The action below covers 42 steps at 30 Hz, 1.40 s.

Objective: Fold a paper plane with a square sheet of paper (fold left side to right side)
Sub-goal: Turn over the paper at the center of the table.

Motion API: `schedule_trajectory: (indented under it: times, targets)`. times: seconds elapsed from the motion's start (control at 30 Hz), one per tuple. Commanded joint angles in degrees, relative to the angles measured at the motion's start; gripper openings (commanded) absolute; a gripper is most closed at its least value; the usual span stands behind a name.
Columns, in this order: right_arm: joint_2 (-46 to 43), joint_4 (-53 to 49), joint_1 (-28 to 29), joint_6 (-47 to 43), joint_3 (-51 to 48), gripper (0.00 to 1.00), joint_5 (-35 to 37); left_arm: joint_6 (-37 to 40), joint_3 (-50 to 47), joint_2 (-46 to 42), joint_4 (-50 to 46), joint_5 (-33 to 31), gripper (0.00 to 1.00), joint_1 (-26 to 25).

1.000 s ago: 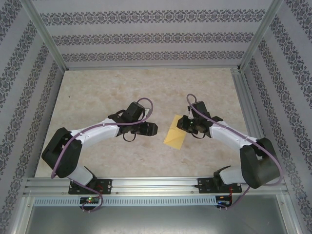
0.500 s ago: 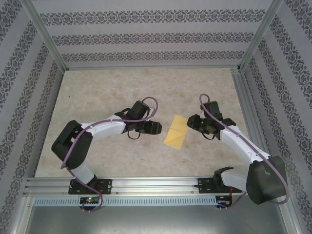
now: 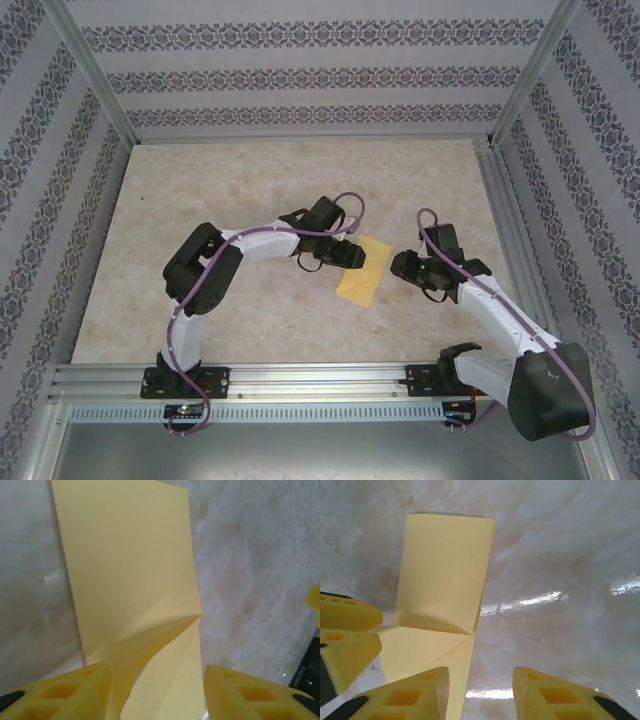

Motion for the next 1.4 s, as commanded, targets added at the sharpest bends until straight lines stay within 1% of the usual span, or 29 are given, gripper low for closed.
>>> schedule_trajectory:
  times: [0.0, 0.2, 0.3, 0.43, 0.63, 0.73, 0.93, 1.1, 1.23, 1.37]
  targets:
    - [-1.55, -0.46, -0.75, -1.40, -0.78, 0.39, -0.45, 2.01, 1.42, 0.74, -2.41, 0.47, 0.53, -0.05]
    - [-1.58, -0.48, -1.01, -1.59, -0.78, 0.39, -0.84, 2.34, 1.39, 1.49, -2.73, 0.85, 0.52, -0.22]
    - [-1.47, -0.23, -1.00, -1.50, -0.91, 0.39, -0.92, 2.44, 1.41, 1.89, -2.64, 1.58, 0.45, -0.44]
    - [-1.14, 0.78, -1.09, -0.75, -1.28, 0.39, -1.91, 2.48, 1.30, 2.43, -2.35, 2.19, 0.33, -0.66]
    - [-1.03, 4.97, -1.09, 2.33, -2.89, 0.39, -5.63, 2.24, 1.15, 1.26, -1.99, 2.67, 0.15, -0.68]
    - [-1.26, 9.04, -1.15, 5.02, -4.66, 0.39, -8.14, 1.99, 0.35, -0.24, -1.40, 2.62, 0.10, -0.66]
    - [-0.61, 19.24, -1.24, 10.87, -8.60, 0.41, -12.88, 1.16, -2.45, -3.16, 0.49, 2.23, 0.08, -0.53]
    - [1.20, 23.49, -1.14, 12.84, -9.69, 0.42, -15.04, 0.26, -3.64, -3.97, 2.28, 2.77, 0.08, -0.48]
    - [3.10, 29.50, -1.09, 15.81, -11.45, 0.43, -16.70, 0.20, -3.93, -4.53, 2.66, 2.65, 0.08, -0.39]
    - [6.20, 31.44, -0.82, 16.42, -11.28, 0.44, -17.09, 0.25, -4.01, -4.64, 2.75, 2.51, 0.08, -0.22]
